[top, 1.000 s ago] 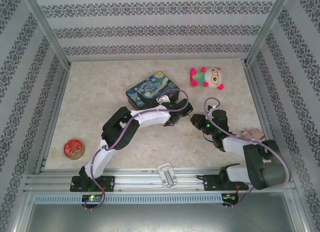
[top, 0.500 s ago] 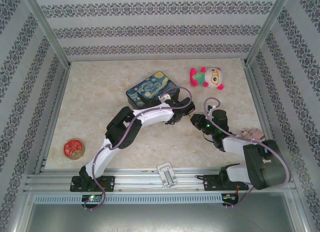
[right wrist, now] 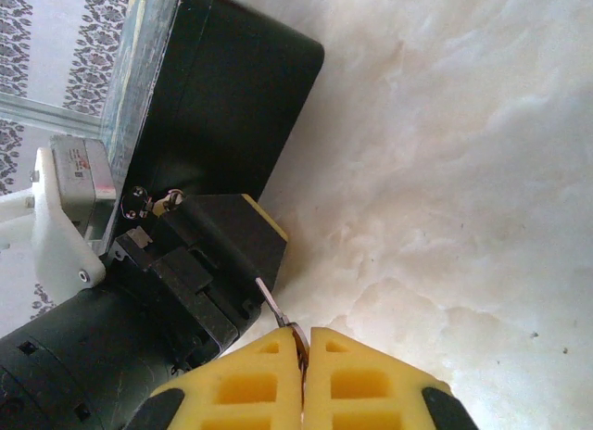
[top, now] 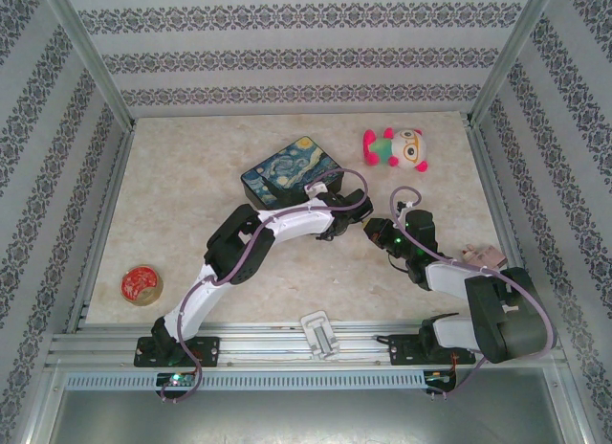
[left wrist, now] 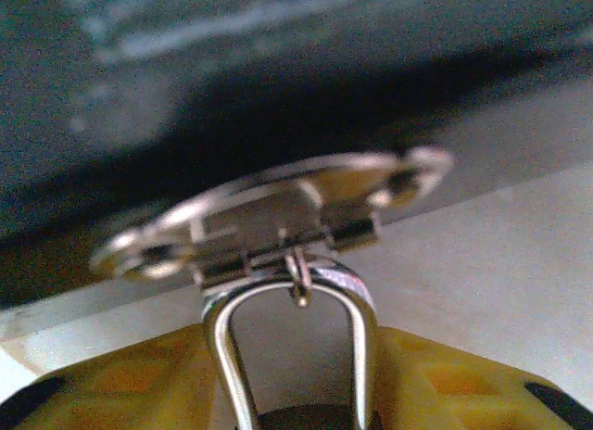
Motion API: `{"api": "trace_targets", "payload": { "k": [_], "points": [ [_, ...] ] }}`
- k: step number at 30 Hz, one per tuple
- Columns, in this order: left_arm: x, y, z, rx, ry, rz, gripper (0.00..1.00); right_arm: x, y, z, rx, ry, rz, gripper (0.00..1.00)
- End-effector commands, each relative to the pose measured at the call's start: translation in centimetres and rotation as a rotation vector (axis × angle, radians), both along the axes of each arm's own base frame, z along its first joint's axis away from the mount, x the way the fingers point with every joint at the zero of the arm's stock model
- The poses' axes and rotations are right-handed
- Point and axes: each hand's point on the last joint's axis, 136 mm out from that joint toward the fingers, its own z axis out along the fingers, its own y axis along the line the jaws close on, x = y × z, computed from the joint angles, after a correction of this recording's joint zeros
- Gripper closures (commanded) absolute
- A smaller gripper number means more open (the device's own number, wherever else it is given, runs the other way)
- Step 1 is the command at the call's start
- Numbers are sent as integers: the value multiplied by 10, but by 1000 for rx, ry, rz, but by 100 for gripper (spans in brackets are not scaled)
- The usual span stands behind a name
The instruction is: Unlock a padlock with a key
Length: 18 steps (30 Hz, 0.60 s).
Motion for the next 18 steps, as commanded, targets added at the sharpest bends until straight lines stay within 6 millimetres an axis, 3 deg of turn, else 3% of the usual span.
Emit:
{"api": "trace_targets", "payload": {
  "k": [1,6,12,18],
  "points": [
    [2,7,-8,19,28,4,63,7,-2,9,2,-46,-4,100],
    [4,-3,-1,-48,17,-28,76,5,0,8,-3,-55,15,100],
    [2,-22,6,-201,2,-110,80,0,4,4,-8,-54,41,100],
    [-1,-26,26,-270,-51,-177,84,-7,14,-3,-22,-47,82,100]
  ]
}}
